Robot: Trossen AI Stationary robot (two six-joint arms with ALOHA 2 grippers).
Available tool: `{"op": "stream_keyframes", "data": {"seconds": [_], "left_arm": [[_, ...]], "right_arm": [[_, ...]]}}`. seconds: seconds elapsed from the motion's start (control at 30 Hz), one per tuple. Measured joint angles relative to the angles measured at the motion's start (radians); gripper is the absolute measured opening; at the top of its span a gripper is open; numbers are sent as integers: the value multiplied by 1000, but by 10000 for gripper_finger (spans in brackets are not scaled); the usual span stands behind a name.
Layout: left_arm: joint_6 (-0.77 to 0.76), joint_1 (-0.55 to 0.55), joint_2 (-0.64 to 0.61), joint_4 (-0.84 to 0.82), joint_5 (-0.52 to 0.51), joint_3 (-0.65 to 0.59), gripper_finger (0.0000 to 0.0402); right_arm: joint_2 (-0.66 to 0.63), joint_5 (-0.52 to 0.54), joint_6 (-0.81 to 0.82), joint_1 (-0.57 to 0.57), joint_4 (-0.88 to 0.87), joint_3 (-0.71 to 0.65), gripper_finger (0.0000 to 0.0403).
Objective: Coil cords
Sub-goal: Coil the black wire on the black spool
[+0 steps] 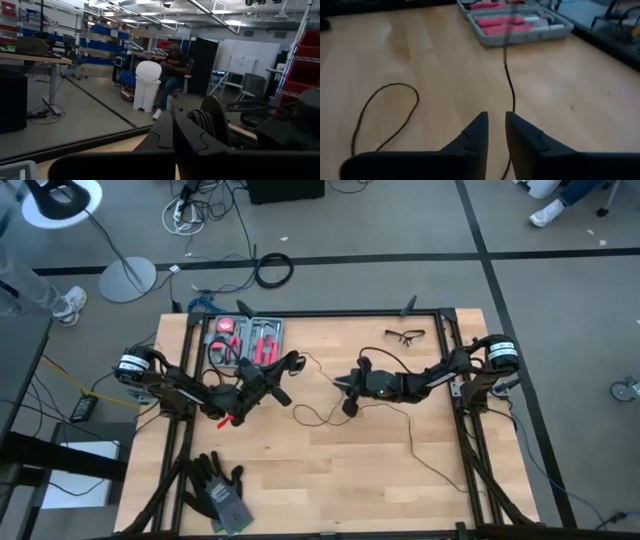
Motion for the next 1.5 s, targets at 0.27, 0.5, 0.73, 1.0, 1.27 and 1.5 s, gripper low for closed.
{"op": "stream_keyframes", "data": {"seconds": [0.27,0.5,0.73,1.0,1.27,1.5], "left_arm": [[-4,0,0,1,0,0,0],[-4,0,0,4,0,1,0],[-4,0,0,6,0,2,0],[-4,0,0,10,0,2,0],[-4,1,0,15,0,2,0],[0,17,0,-27,-1,23,0]], "right_arm": [[0,2,-70,-3,133,-40,111],[63,-3,-117,-45,165,-26,138],[225,-29,-206,-65,256,81,136],[248,22,-233,-88,216,154,116],[247,-55,-154,-83,161,157,9],[262,-152,-147,-38,-94,317,2]]}}
